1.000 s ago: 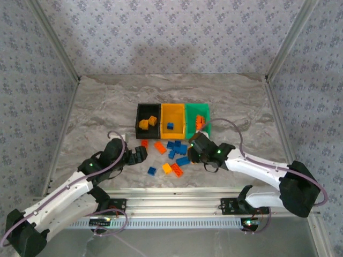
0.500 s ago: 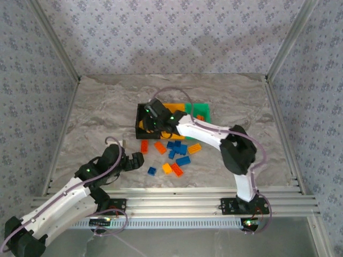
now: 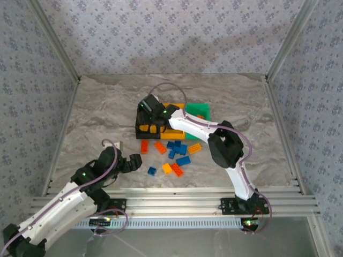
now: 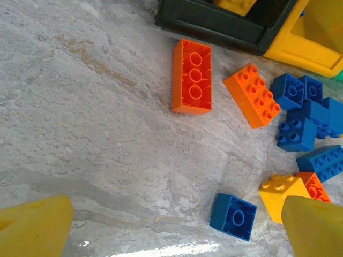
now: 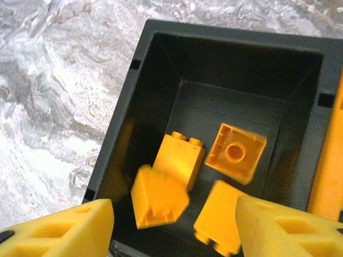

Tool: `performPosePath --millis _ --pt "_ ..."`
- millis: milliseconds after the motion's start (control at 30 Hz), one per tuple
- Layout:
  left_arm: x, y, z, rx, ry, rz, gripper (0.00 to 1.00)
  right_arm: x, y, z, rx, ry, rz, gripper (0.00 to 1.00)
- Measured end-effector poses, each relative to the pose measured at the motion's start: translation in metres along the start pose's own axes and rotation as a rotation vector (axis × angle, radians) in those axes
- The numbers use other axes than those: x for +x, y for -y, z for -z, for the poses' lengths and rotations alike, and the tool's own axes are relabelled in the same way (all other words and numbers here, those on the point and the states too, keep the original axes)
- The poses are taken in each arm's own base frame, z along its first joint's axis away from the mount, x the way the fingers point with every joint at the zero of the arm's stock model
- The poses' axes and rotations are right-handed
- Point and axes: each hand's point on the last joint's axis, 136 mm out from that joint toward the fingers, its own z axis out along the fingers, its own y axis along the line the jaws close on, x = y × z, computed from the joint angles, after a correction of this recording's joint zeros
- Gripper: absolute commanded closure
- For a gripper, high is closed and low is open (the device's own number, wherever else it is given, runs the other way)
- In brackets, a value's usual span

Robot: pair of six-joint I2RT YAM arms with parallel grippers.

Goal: Sort the legos into containers by color

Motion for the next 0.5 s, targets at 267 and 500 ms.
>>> performPosePath --millis 267,500 --pt "0.015 0.006 -0.011 0.004 -0.091 -0.038 0.01 0.004 0.018 0.036 0.002 0.062 -0.022 0.33" --pt "0.055 0.029 -0.036 -0.005 -0.261 -0.206 0.09 0.015 0.042 0.108 -0.041 0.158 -0.097 0.32"
